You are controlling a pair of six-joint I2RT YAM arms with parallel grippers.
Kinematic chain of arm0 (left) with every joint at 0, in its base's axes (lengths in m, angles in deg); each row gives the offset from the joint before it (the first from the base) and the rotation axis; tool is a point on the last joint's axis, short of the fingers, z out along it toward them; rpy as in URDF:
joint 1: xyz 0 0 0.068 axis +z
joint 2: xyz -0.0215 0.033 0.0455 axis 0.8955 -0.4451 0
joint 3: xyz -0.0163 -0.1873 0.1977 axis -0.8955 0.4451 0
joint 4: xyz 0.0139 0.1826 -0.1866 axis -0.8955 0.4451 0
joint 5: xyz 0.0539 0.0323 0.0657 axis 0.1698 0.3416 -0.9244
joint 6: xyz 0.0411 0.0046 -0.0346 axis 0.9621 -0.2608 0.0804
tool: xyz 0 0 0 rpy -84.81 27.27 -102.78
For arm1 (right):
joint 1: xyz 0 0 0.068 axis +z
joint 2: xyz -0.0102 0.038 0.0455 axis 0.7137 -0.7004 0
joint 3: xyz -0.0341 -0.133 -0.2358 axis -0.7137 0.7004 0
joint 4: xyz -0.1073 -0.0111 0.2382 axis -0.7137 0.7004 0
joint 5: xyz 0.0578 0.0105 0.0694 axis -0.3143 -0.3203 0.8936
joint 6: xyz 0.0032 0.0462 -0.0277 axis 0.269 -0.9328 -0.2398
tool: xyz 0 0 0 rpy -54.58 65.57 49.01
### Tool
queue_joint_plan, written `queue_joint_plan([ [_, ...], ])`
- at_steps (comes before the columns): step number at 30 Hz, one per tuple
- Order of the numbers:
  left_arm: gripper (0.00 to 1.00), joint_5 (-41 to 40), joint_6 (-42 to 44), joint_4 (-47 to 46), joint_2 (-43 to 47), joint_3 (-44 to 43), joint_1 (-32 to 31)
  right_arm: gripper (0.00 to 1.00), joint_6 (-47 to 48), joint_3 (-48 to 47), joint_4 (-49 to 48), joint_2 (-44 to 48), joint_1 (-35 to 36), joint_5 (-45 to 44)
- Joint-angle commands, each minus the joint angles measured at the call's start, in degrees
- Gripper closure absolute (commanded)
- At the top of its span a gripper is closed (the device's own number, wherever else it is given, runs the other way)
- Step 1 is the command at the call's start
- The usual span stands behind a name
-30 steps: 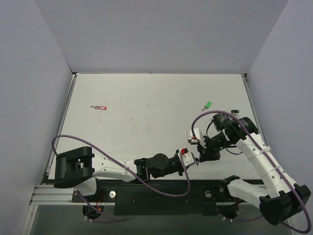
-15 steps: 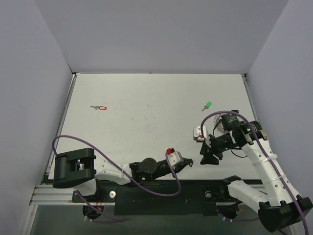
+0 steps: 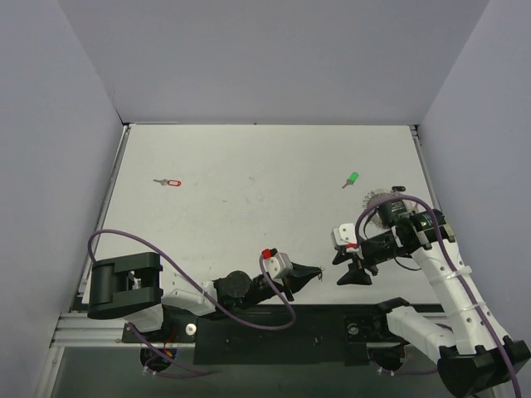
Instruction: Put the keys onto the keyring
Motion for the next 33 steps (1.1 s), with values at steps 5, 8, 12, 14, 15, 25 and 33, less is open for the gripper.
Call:
queue_joint_plan([
  [5,1.00,1.9,-1.1,-17.1,-0.7,-1.2,-0.2,0.61,8.3,0.3,4.6,-4.7,0.7,7.2],
  [8,1.00,2.1,-1.1,-17.2,-0.8,-1.4,-0.2,0.71,8.3,-0.2,4.9,-5.7,1.0,7.3],
  [12,1.00,2.4,-0.9,-17.4,-0.8,-1.8,-0.2,0.77,8.8,0.4,4.5,-5.9,1.9,7.1],
  [14,1.00,2.5,-0.9,-17.4,-0.9,-2.0,-0.2,0.77,8.8,0.7,3.9,-6.0,2.1,7.0],
  [15,1.00,2.6,-0.9,-17.3,-1.0,-2.2,-0.2,0.77,8.8,0.9,3.7,-6.1,2.1,7.0],
  [25,1.00,3.4,-0.9,-17.3,-1.2,-2.9,-0.1,0.76,7.3,2.1,0.8,-6.8,2.1,7.3],
  [33,1.00,3.6,-1.1,-17.6,-1.7,-3.3,-0.1,0.80,7.2,2.1,0.3,-7.3,2.8,7.6],
])
